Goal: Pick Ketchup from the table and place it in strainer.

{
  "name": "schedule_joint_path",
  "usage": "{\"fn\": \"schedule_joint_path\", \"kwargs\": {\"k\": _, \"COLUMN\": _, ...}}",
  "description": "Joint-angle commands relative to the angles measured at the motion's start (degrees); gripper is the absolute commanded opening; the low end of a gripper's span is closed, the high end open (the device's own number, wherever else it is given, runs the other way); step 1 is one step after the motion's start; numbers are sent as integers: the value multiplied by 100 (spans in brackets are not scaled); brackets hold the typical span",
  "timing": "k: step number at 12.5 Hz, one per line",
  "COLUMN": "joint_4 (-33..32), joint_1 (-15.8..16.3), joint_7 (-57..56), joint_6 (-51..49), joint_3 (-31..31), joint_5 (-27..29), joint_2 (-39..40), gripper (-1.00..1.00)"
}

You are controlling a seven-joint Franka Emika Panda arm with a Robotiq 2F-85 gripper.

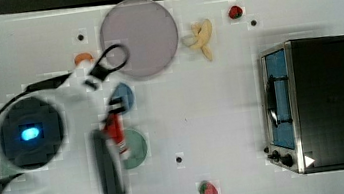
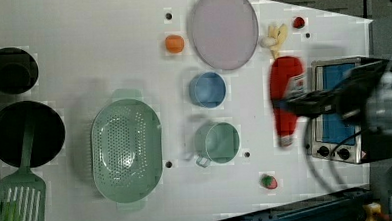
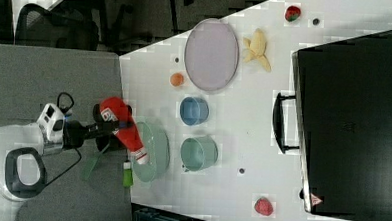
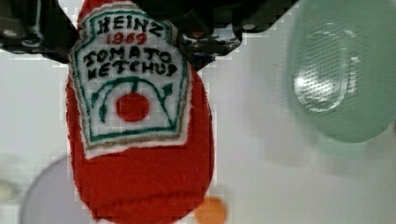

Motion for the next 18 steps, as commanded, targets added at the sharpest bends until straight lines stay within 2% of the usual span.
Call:
{"fn": "schedule_joint_path", "kwargs": {"k": 1, "joint_4": -173, "joint_1": 376, "joint_7": 1873, "joint_6": 51, "joint_3": 625, "joint_5": 125, "joint_2": 525, "gripper": 26}}
{"fn": "schedule_joint_path", "kwargs": {"k": 5, "joint_4": -171, "joint_1": 533, "joint_7": 2977, "joint_6": 1658, "joint_3": 1278, "joint_5": 124, "joint_2": 1541, "gripper": 26}}
{"fn": "schedule_joint_path", "kwargs": {"k": 8, "joint_4": -162, "joint_1": 669, "joint_7": 3247, "joint_6": 2799, "joint_3": 1378, "joint_5": 112, "joint_2": 2464, "gripper": 26}}
{"fn": "schedule_joint_path", "kwargs": {"k": 9, "joint_4": -155, "joint_1": 706, "joint_7": 3248, "joint_6": 3023, "joint_3": 1380, "joint_5": 107, "joint_2": 2753, "gripper": 34}}
{"fn": "schedule_joint_path", "kwargs": {"k": 12, "joint_4": 7, "joint_1": 825, "joint_7": 3251, "joint_6": 3580, "joint_3": 1384, "joint_5": 87, "joint_2": 3391, "gripper": 98}}
{"fn": "schedule_joint_path", "kwargs": {"k": 15, "joint_4": 182, "joint_1": 831, "joint_7": 3726, "joint_6": 3400, "joint_3": 1457, "joint_5": 86, "joint_2": 3099, "gripper": 100}}
{"fn": "schedule_joint_path", "kwargs": {"k": 18, "joint_4": 333, "joint_1": 739, "joint_7": 4323, "joint_6": 2305, "joint_3": 1428, "joint_5": 87, "joint_2": 2157, "gripper": 100}}
